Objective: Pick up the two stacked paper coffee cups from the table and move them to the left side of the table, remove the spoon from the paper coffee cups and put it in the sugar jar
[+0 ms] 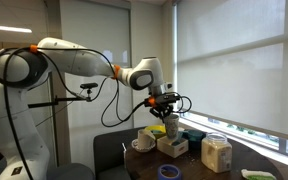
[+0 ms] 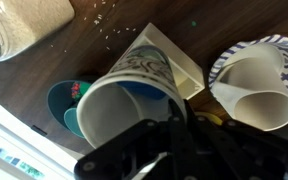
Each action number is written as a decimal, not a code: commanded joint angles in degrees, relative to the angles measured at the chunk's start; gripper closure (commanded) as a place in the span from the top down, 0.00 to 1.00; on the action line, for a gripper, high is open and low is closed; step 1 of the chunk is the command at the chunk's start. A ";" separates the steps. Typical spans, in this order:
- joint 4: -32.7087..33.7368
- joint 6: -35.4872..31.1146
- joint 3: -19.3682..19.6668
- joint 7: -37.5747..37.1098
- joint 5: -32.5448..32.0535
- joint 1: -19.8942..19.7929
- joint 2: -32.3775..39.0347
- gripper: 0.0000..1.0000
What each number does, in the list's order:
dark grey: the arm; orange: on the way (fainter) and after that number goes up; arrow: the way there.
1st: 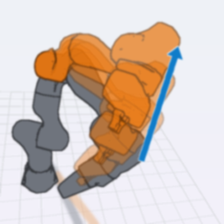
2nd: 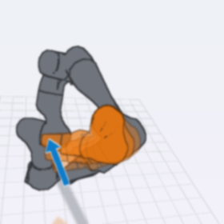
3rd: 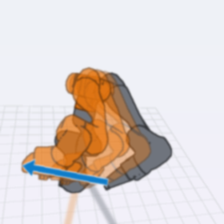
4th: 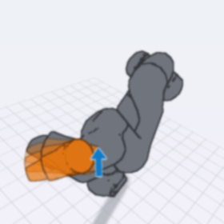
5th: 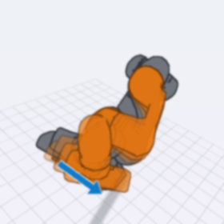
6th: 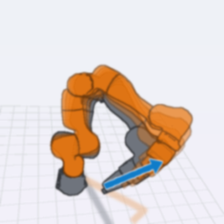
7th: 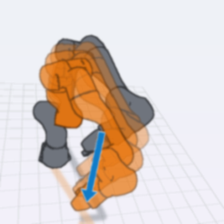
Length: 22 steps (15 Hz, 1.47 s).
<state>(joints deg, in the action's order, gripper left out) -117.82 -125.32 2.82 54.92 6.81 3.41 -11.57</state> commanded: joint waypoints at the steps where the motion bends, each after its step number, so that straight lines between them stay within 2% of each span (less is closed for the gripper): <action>1: 0.15 0.17 0.19 -0.02 -0.04 -0.15 0.04 0.04; 4: -0.90 1.71 -0.10 -0.87 -2.17 -0.54 -1.09 0.01; 7: -4.15 5.52 -0.77 -4.50 -6.71 -1.16 -5.36 0.01; 10: -8.22 8.40 -0.94 -8.93 -8.01 -0.70 -10.34 0.01; 14: -15.28 6.64 -1.23 -17.08 -6.09 0.17 -17.07 0.01; 20: -24.08 8.36 -3.52 -31.66 -8.04 1.11 -25.42 0.01; 22: -26.53 6.62 -4.08 -35.08 -8.06 1.18 -26.97 0.01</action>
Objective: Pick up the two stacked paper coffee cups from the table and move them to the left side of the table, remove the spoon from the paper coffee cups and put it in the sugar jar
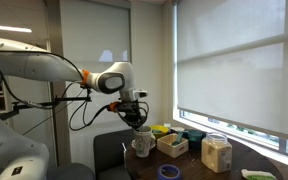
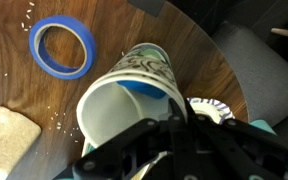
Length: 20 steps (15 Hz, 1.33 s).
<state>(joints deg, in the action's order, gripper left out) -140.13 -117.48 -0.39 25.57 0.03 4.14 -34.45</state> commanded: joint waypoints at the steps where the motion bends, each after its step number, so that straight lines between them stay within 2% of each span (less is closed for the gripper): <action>1: -4.93 -1.27 -1.22 -7.49 -1.53 0.24 -4.36 0.01; 4: -6.34 -2.45 -1.77 -10.62 -2.78 -0.14 -4.56 0.01; 7: -6.96 -6.37 -1.37 -12.12 -3.76 -0.30 -3.27 0.01; 13: -6.16 -11.27 -0.53 -11.08 -4.18 0.23 -0.27 0.03; 14: -6.13 -11.67 -0.40 -10.88 -4.10 0.29 0.07 0.29; 16: -5.99 -12.44 -0.16 -10.60 -4.02 0.31 0.78 0.36; 20: -5.73 -13.35 -0.11 -10.51 -4.38 0.08 1.01 0.65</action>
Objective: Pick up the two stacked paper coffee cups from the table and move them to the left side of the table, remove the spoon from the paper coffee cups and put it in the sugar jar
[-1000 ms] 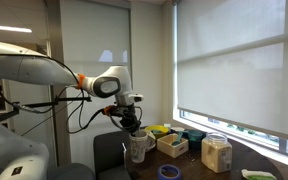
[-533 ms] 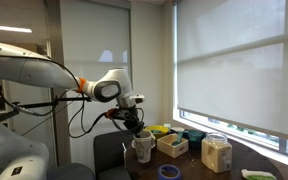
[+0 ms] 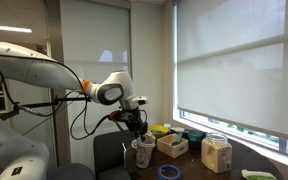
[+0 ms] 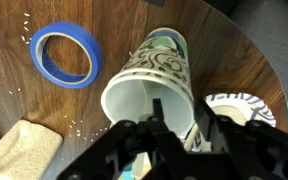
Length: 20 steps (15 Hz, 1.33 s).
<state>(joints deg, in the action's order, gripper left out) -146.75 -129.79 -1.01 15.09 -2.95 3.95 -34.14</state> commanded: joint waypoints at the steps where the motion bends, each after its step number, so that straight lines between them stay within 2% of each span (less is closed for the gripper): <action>1: 0.88 -1.42 0.50 0.01 -1.58 0.24 0.23 0.71; 4: 1.57 -1.33 0.52 1.21 -1.93 0.84 -1.99 0.93; 6: 2.43 -1.59 0.95 2.96 -1.60 1.74 -3.15 1.00; 9: 3.28 -2.46 0.78 4.48 -3.80 1.09 -4.55 1.00; 10: 3.41 -2.95 1.81 5.23 -3.31 1.34 -3.90 1.00; 14: 1.42 -7.73 10.63 22.42 -0.92 6.34 -2.00 1.00; 15: 1.47 -9.39 13.29 26.33 0.55 7.96 -1.43 1.00; 17: 2.85 -7.94 16.48 29.72 5.24 9.94 -0.02 1.00; 20: 4.51 -4.94 18.41 35.59 11.82 12.53 1.18 1.00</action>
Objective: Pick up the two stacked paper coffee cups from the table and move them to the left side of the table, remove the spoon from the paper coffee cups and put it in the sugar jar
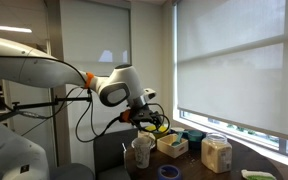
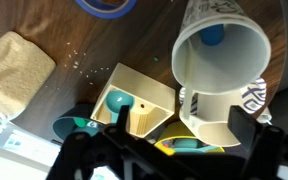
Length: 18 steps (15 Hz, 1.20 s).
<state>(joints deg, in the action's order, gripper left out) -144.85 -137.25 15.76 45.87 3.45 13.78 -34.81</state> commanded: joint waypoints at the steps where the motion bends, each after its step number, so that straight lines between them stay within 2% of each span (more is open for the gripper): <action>1: 2.89 2.71 2.05 6.32 7.00 2.98 2.35 1.00; 2: 3.42 3.36 2.28 6.58 8.78 2.87 3.03 0.83; 3: 3.75 4.06 2.00 6.37 9.90 2.40 3.73 0.73; 9: 5.39 7.02 -0.16 4.18 12.67 -0.41 7.38 0.30; 13: 6.14 8.85 -2.20 1.67 11.30 -2.94 7.89 0.02; 18: 6.57 9.28 -4.54 -0.56 10.77 -5.10 6.70 0.01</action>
<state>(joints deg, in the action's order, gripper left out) -139.53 -128.97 13.22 47.06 14.15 10.34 -27.71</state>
